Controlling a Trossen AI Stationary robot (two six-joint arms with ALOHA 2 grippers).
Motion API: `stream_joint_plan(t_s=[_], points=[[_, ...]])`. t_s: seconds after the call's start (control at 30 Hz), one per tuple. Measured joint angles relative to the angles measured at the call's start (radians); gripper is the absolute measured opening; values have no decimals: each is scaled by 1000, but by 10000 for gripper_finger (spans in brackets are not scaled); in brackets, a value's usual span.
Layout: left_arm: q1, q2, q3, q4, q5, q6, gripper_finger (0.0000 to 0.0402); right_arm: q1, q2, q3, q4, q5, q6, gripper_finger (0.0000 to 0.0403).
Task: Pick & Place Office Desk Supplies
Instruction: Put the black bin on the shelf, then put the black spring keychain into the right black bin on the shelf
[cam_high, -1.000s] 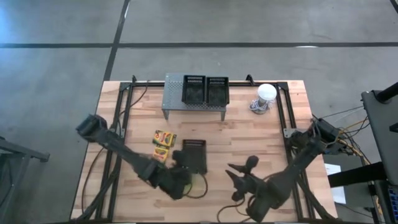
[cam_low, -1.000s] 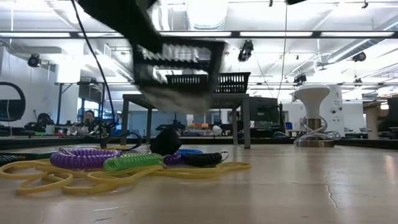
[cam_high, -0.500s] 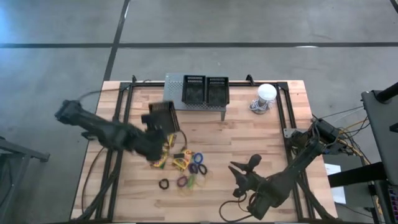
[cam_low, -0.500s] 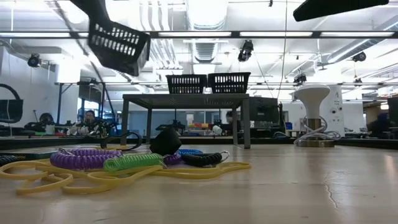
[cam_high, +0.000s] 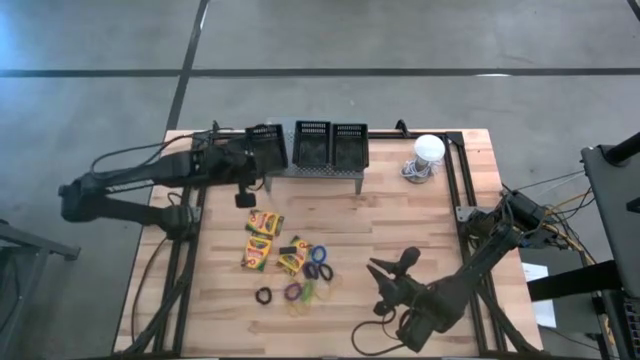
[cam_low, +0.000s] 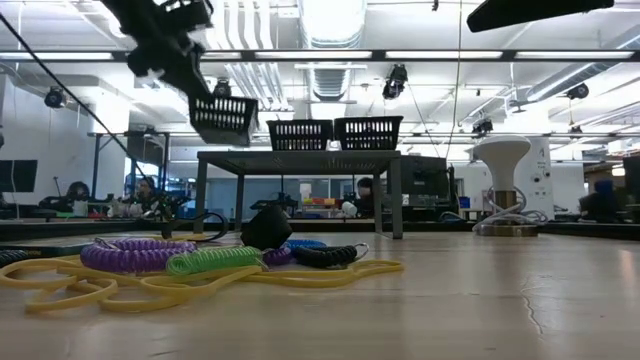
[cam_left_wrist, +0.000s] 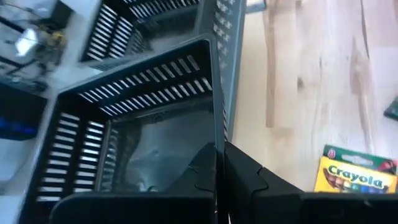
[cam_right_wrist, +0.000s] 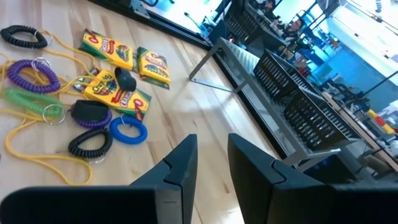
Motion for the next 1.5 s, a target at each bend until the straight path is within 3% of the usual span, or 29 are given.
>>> stream_joint_plan(t_s=[0.37, 0.63, 0.77, 0.93, 1.33, 1.5], points=[[38, 59, -35, 88, 26, 119, 23, -3, 0, 0, 2, -1, 1, 86], [38, 71, -35, 161, 8, 168, 85, -3, 0, -1, 4, -1, 3, 86], [38, 71, -35, 192, -53, 169, 117, -3, 0, -1, 7, -1, 3, 86], [39, 71, -35, 205, -75, 166, 137, -3, 0, -2, 10, -1, 3, 86], [37, 70, -17, 187, -75, -25, 153, -9, 0, -7, 27, -3, 4, 86], [12, 69, 66, 68, -76, -145, 166, -31, 0, -48, 54, -20, 51, 86]])
